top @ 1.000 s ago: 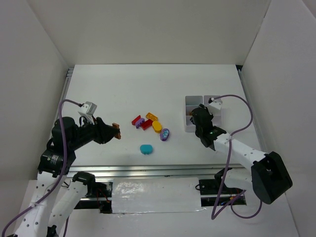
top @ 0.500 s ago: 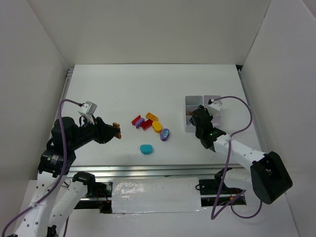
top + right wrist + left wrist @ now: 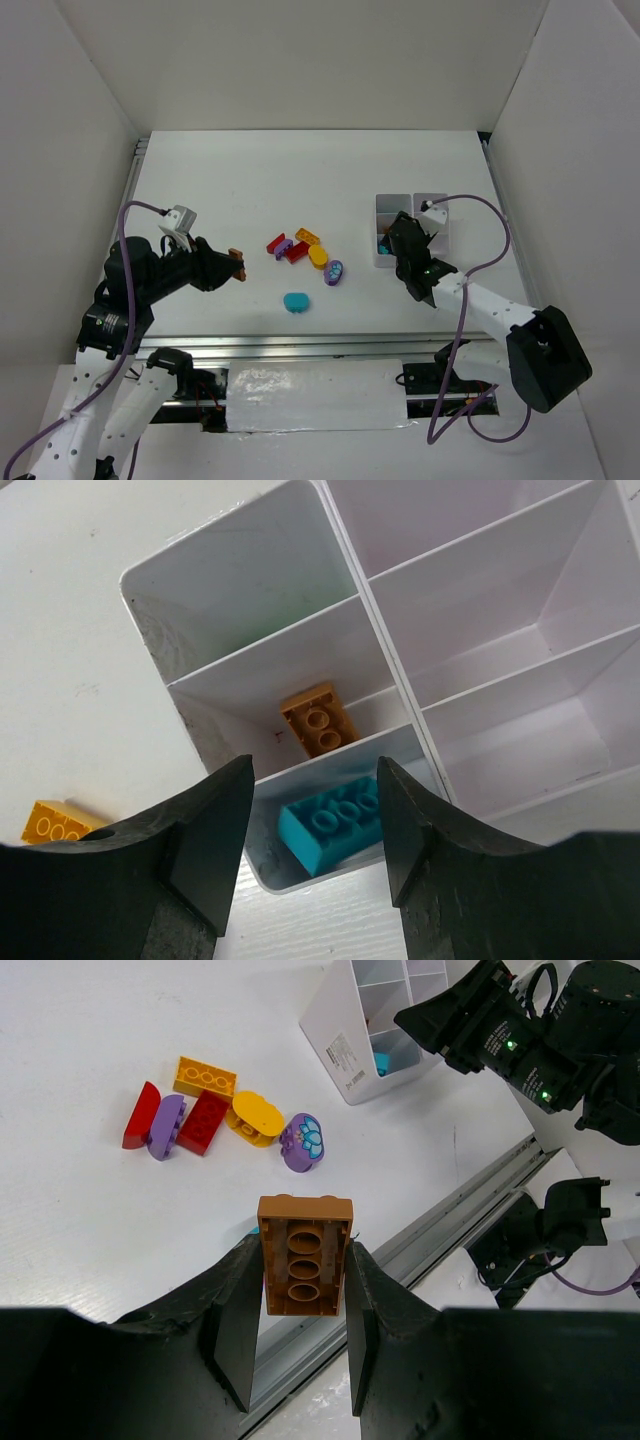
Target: Sort the legos into containers by color
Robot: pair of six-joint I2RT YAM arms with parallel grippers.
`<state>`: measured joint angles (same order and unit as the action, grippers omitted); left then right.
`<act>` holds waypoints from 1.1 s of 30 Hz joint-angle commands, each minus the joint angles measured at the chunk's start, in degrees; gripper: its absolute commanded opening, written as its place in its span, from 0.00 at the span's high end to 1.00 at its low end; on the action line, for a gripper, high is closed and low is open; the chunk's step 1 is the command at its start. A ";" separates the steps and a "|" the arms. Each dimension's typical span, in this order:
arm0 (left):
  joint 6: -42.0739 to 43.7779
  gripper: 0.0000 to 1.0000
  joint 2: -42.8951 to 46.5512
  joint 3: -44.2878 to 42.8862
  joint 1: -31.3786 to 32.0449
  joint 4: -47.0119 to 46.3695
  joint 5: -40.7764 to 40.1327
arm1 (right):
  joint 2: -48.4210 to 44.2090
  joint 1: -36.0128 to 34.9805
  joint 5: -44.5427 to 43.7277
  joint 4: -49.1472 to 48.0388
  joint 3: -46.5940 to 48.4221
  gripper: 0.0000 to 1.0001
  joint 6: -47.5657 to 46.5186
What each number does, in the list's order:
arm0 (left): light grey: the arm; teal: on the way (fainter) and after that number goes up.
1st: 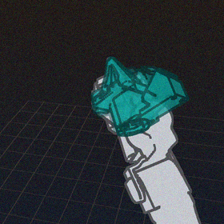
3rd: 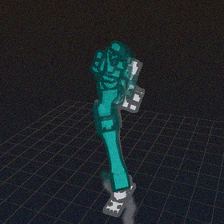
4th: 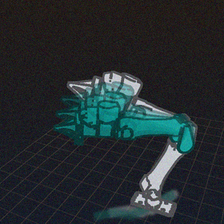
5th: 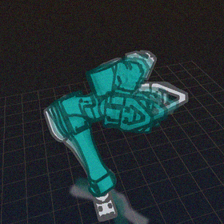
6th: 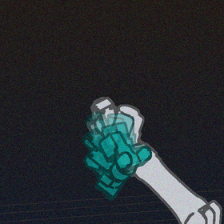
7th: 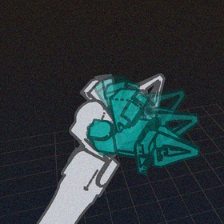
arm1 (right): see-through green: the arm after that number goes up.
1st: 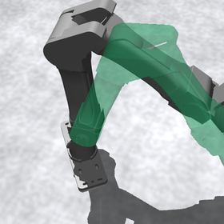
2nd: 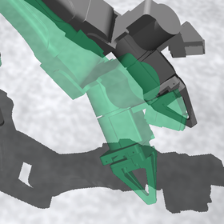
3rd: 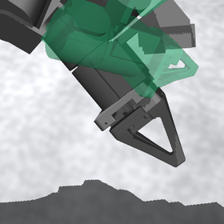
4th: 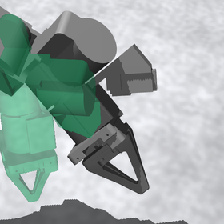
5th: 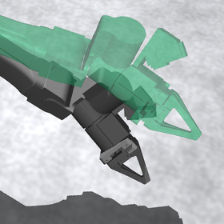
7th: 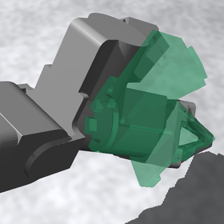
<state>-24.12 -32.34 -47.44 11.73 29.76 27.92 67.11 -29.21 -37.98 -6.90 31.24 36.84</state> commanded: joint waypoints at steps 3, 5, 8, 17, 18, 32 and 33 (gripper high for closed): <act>0.65 1.00 0.70 -0.02 0.31 -2.07 0.47 | -1.02 0.30 -0.17 -1.98 -0.39 0.40 0.51; 0.65 1.00 0.70 -0.02 0.31 -2.07 0.47 | -2.41 0.30 0.27 -1.11 -0.13 0.40 0.60; 0.65 1.00 0.61 -0.28 0.31 -2.07 1.17 | -6.97 0.29 6.22 -1.36 -0.57 0.39 -1.06; -11.79 1.00 -2.11 1.91 0.23 -12.34 16.86 | -9.29 -3.55 78.16 -4.35 6.01 0.16 -15.32; -13.39 1.00 -2.12 1.91 0.23 -16.10 18.73 | -9.28 -4.96 80.14 -5.57 6.11 0.16 -13.04; -31.68 1.00 -0.10 3.49 0.31 -33.53 27.89 | -2.35 -29.40 69.62 -36.17 11.72 0.13 4.47; -32.39 1.00 -0.01 3.76 0.31 -34.23 28.24 | -0.07 -30.11 69.88 -36.69 13.74 0.14 4.73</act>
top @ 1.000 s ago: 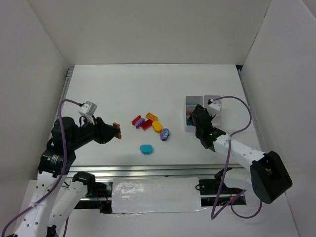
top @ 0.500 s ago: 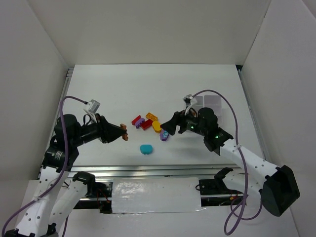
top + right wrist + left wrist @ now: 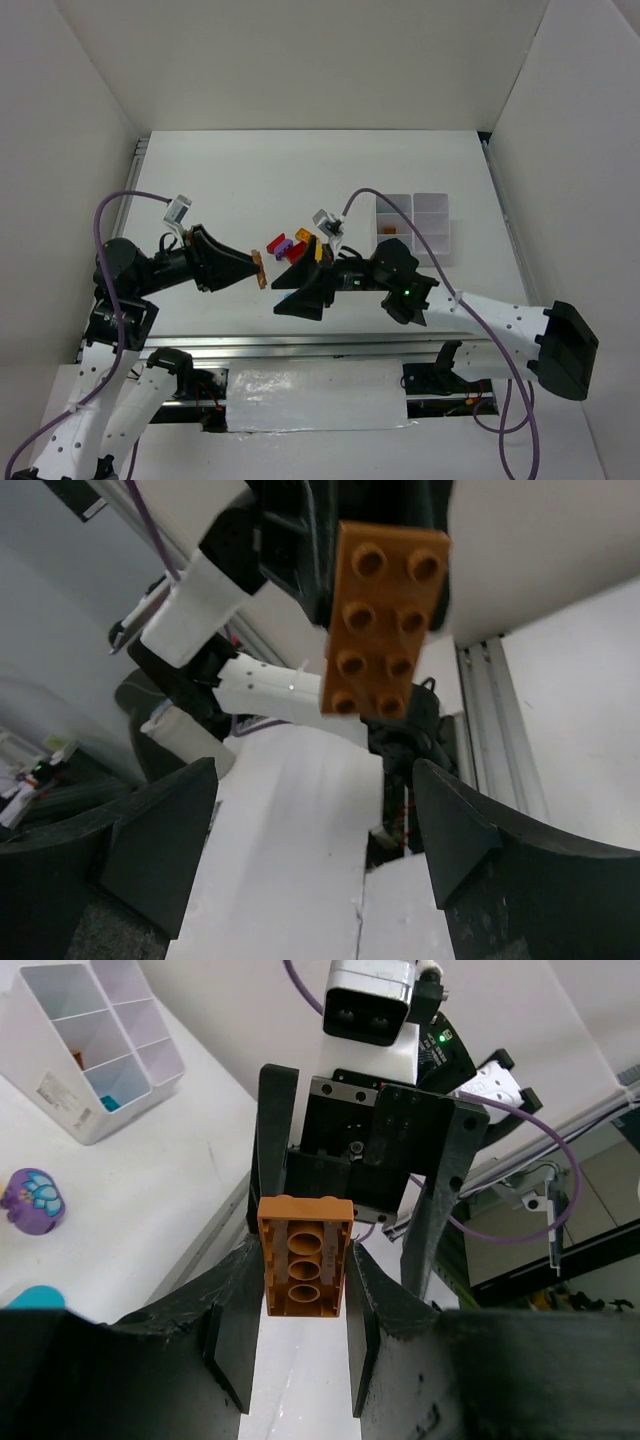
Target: Sort the legos into containers by color
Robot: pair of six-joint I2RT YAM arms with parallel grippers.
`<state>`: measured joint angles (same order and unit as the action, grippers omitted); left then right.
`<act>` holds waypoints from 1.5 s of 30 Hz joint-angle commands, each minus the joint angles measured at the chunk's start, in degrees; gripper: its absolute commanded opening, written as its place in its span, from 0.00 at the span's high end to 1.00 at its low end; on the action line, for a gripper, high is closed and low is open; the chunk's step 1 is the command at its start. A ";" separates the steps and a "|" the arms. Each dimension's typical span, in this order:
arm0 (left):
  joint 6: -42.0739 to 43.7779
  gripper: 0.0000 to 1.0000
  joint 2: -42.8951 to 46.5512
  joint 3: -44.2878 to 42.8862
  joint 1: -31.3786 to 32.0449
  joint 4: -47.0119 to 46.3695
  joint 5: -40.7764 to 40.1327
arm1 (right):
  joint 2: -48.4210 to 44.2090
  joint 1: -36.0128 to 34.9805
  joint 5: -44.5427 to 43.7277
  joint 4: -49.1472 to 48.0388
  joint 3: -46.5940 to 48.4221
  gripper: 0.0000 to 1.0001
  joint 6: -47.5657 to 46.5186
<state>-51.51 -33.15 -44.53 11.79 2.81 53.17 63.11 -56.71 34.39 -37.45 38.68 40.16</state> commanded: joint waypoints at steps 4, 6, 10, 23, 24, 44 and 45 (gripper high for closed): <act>-7.11 1.00 1.59 1.73 0.25 -9.31 3.96 | 7.81 -3.32 -2.92 -7.54 9.04 0.18 2.64; -7.03 1.00 2.03 1.56 0.25 -9.49 4.31 | 8.08 -3.32 -4.32 -6.68 9.92 0.21 2.73; -7.12 1.00 2.47 1.55 0.25 -9.31 4.66 | 8.34 -3.32 -4.86 -3.25 11.86 0.29 1.68; 3.39 0.31 2.21 -2.48 0.25 5.33 -6.09 | 7.91 -3.32 -6.60 -1.85 9.85 0.99 2.12; 5.43 0.01 2.03 -5.10 0.25 11.89 -9.36 | 7.73 -3.15 -8.10 -0.53 9.23 1.00 1.85; 21.62 0.01 6.16 -7.94 0.25 36.04 -58.53 | -1.24 34.72 -37.03 38.50 -1.41 1.00 31.37; 21.97 0.01 6.08 -7.85 0.25 36.04 -57.83 | -1.24 35.52 -37.03 38.59 -1.24 1.00 31.64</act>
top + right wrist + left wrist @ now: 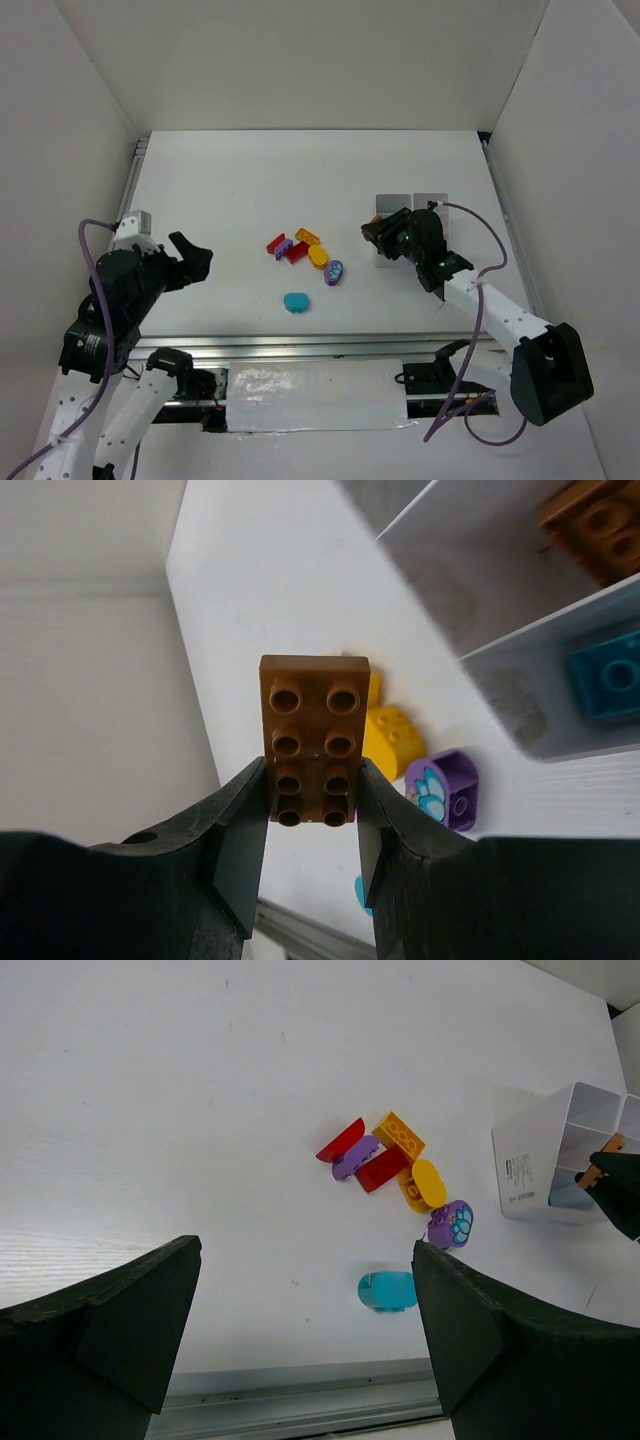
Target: Sort the legos into containers by color
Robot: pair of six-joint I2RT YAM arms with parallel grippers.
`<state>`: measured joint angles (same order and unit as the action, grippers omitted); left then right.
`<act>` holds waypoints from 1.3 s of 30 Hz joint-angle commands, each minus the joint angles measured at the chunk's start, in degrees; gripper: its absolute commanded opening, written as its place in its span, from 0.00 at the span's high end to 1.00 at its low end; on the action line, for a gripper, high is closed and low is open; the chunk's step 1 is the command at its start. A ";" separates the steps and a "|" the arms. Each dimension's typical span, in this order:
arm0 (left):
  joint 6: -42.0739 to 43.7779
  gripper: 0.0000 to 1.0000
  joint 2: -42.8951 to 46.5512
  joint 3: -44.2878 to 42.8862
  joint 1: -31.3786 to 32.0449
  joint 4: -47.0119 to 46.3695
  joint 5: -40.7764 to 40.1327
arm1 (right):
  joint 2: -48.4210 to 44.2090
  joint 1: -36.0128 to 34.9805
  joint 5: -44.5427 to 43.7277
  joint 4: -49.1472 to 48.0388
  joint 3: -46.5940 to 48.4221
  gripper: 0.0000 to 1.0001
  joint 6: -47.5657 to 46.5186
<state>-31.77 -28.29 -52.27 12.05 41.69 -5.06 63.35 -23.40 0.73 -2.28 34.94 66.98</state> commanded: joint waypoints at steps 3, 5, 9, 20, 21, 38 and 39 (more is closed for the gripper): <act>2.85 0.00 1.57 0.15 -0.01 -3.46 1.80 | -1.83 4.41 -3.81 3.60 2.68 1.00 6.84; 3.20 0.00 1.84 0.41 -0.01 -4.07 3.12 | -1.92 6.08 -3.99 4.57 2.59 1.00 9.64; 3.82 0.00 2.36 0.59 -0.01 -4.60 4.27 | -2.36 7.14 -2.84 2.37 0.05 1.00 12.55; 4.61 0.00 3.16 0.85 -0.01 -5.22 6.11 | 0.98 8.63 -3.02 -1.23 -0.31 0.85 14.32; 4.61 0.00 3.16 0.85 -0.01 -5.30 6.11 | 1.33 8.72 -3.10 -1.06 -0.22 0.85 14.41; 5.31 0.01 3.07 1.21 -0.01 -6.01 8.22 | 5.38 9.77 -2.84 -2.11 1.10 0.57 11.77; 5.31 0.00 3.07 1.21 -0.01 -5.92 8.22 | 5.47 9.77 -2.93 -1.94 1.18 0.56 11.94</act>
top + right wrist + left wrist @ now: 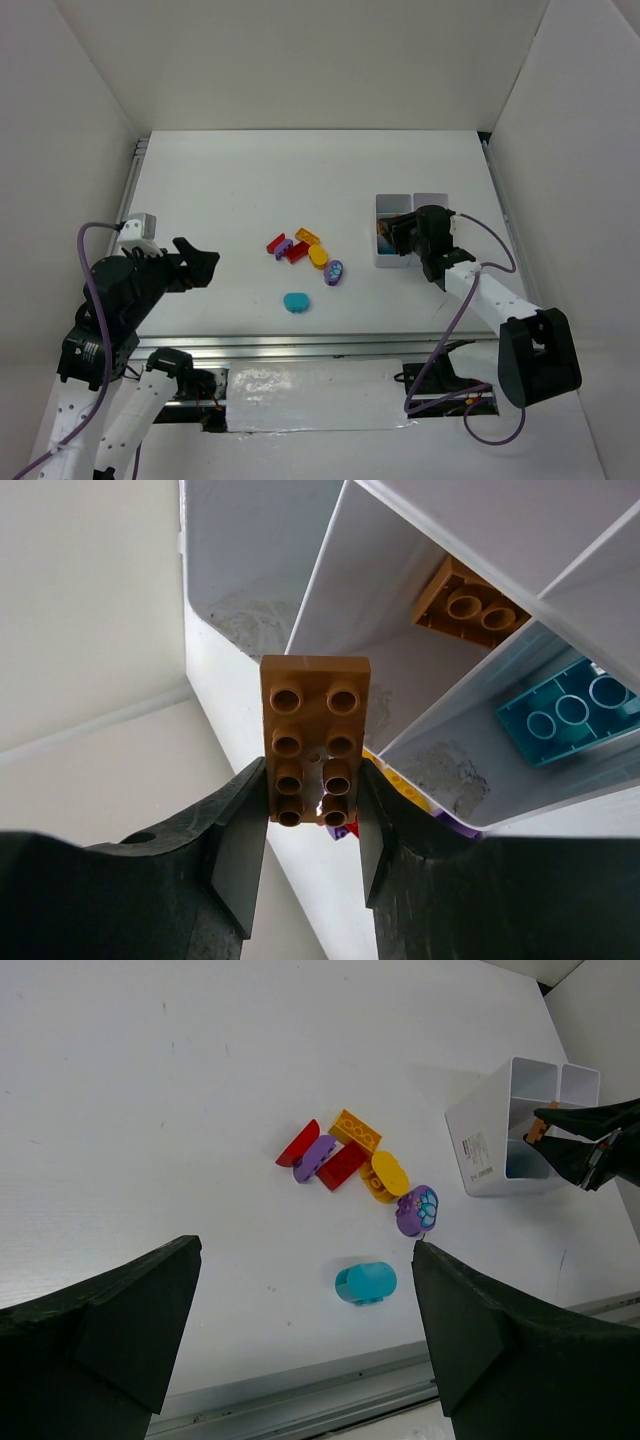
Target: Sort the legos into containers by color
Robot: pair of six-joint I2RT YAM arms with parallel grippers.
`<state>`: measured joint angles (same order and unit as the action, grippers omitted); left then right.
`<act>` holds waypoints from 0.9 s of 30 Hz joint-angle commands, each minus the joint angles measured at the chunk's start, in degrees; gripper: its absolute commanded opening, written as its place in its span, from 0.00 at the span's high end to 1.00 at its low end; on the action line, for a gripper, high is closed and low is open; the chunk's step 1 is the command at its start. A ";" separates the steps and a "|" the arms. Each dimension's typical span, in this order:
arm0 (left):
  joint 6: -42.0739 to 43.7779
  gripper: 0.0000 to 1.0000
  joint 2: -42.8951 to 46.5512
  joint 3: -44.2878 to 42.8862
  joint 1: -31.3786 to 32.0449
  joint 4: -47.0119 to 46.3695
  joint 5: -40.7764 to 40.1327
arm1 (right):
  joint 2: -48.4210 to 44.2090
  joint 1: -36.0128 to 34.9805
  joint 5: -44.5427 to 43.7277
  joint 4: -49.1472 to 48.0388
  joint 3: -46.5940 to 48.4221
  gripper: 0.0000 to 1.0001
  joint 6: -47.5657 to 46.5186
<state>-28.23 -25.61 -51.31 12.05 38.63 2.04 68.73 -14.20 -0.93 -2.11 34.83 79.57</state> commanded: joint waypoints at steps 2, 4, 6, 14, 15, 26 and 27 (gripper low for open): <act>1.77 0.01 0.47 0.24 -0.01 -2.95 1.12 | 0.53 0.83 -1.01 -2.11 1.38 0.56 -0.82; 1.86 0.01 0.47 0.16 -0.01 -2.86 1.12 | 1.14 1.10 -0.57 -2.46 1.38 0.50 -0.82; 1.86 0.00 0.56 0.24 -0.01 -2.95 1.12 | 1.58 1.10 -0.13 -3.25 1.21 0.48 -0.91; 1.95 0.01 0.64 0.25 -0.01 -3.04 1.30 | 1.67 1.28 0.67 -4.04 1.03 0.43 -1.17; 1.95 0.01 0.73 0.33 -0.01 -3.04 1.30 | 1.41 1.36 0.67 -4.13 1.29 0.42 -1.35; 0.46 0.00 1.70 0.16 -0.01 -2.42 -1.51 | 4.02 -11.97 3.32 8.75 20.22 0.28 -28.12; 0.02 0.01 1.87 -0.02 -0.01 -1.81 -2.39 | 5.61 -17.48 0.95 15.31 23.41 0.21 -35.11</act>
<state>-28.40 -24.77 -51.20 12.05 38.57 1.65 72.25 -22.98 2.17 4.19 47.53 62.54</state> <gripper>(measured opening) 0.994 0.756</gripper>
